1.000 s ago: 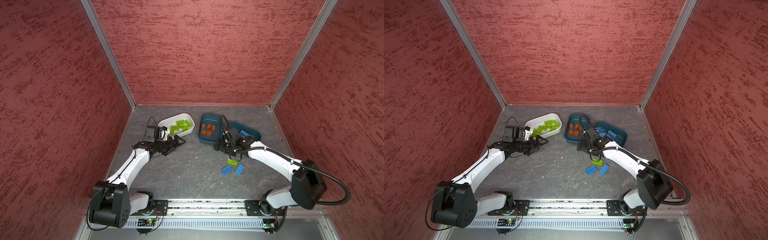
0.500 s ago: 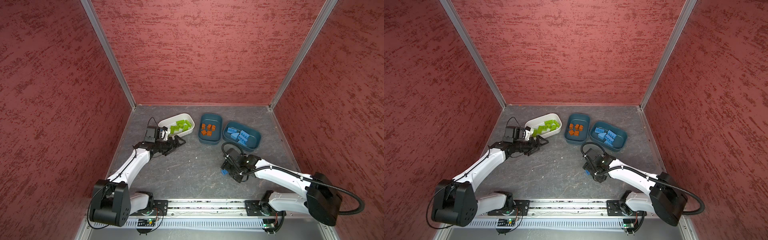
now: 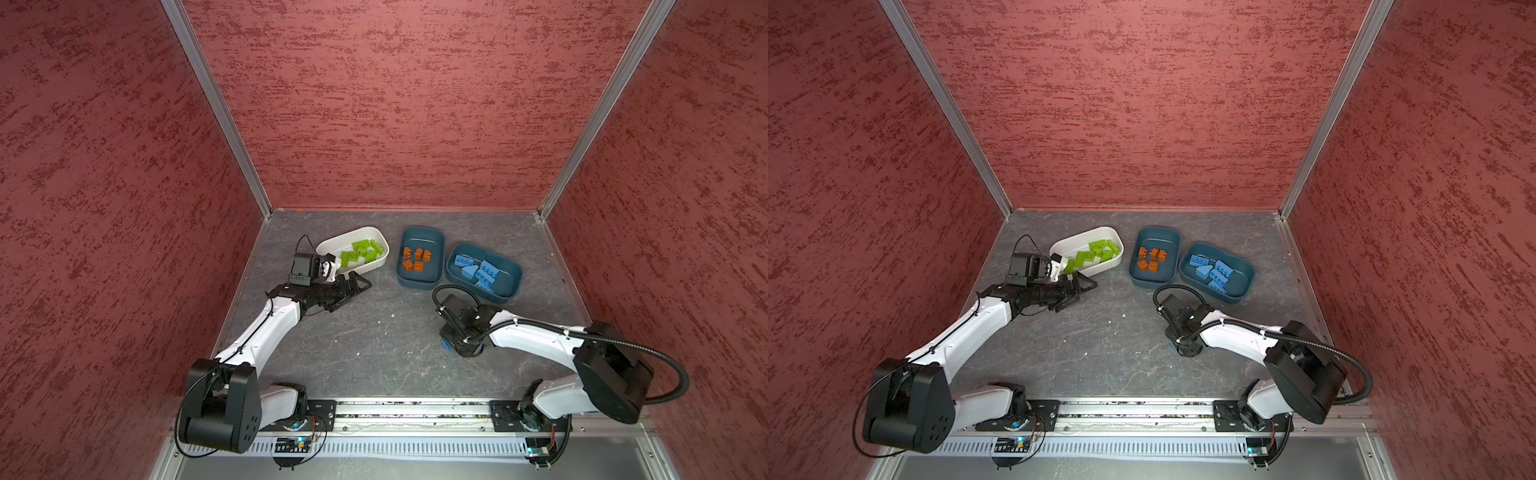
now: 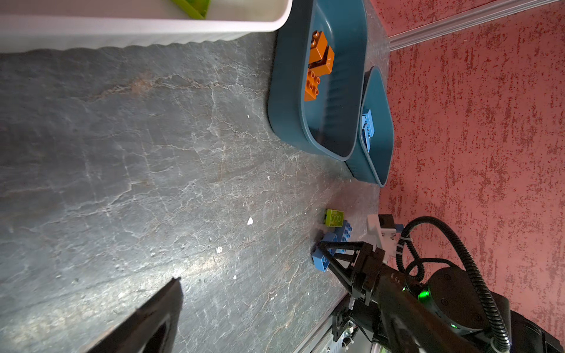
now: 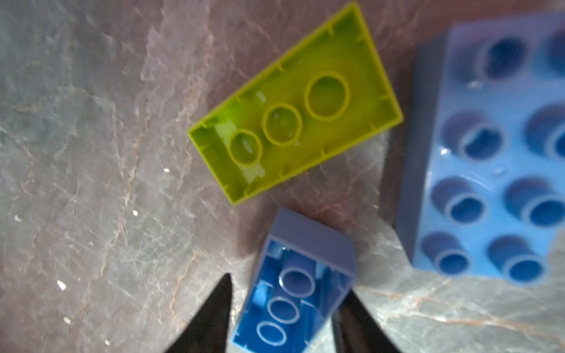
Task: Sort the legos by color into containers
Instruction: 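Move the right gripper to the loose bricks and grasp a blue brick, then carry the blue brick into the farther teal tub and release it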
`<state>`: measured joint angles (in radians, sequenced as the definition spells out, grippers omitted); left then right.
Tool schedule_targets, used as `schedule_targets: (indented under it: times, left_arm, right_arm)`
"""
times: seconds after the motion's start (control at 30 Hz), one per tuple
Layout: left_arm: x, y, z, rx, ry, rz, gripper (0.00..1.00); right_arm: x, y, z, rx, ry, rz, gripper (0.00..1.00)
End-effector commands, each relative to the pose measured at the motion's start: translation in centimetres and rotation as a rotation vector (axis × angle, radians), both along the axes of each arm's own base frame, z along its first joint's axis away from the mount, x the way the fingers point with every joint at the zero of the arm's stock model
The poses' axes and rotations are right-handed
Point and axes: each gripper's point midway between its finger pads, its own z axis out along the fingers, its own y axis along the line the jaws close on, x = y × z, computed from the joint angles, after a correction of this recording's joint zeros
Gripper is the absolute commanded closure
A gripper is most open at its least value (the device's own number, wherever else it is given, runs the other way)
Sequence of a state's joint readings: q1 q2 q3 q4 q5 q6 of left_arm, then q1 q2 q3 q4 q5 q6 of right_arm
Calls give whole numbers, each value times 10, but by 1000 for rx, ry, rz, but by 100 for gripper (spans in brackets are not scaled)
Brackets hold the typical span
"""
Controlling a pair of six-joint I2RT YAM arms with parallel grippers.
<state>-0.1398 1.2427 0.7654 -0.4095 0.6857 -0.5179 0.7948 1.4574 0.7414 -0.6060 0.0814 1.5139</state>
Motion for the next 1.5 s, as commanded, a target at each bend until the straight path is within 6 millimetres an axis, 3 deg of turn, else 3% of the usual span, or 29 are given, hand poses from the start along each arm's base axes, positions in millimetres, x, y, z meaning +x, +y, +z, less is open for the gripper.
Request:
schedule_targets:
  times: [0.0,0.13,0.23,0.33,0.47,0.63,0.7,0.87,1.03,1.17,1.27,1.33,1.47]
  left_arm:
    - [-1,2,1,8,-30,-7,0]
    - [-1,3,-1,10,-27,-5,0]
    - [0,3,1,9,-30,-4,0]
    - [2,2,3,4,-29,0,0]
    - [7,-4,9,-13,-39,-10,0]
    - [10,-13,16,-22,-48,-31,0]
    - [10,-15,17,-22,-50,-36,0]
    - [8,-19,19,-18,-49,-42,0]
    - [4,-18,17,-9,-39,-41,0]
    - [3,-17,18,-3,-39,-40,0]
    - [2,-17,18,5,-37,-41,0]
    - [3,-16,18,5,-39,-39,0]
    - [4,-16,17,5,-35,-43,0]
  right_arm:
    - [4,-14,2,-109,0,18,59]
    - [3,-20,5,-152,12,47,73]
    - [9,-26,20,-175,-29,55,76]
    - [23,-39,58,-197,-116,46,76]
    - [53,-77,101,-264,-217,6,76]
    - [95,-128,135,-331,-307,-36,76]
    - [112,-147,139,-357,-318,-40,76]
    - [157,-178,130,-362,-327,-13,76]
    - [186,-188,88,-360,-239,54,74]
    - [198,-197,70,-357,-213,53,70]
    - [203,-197,65,-360,-192,72,52]
    - [203,-190,70,-328,-207,92,43]
    - [189,-176,86,-278,-243,138,35]
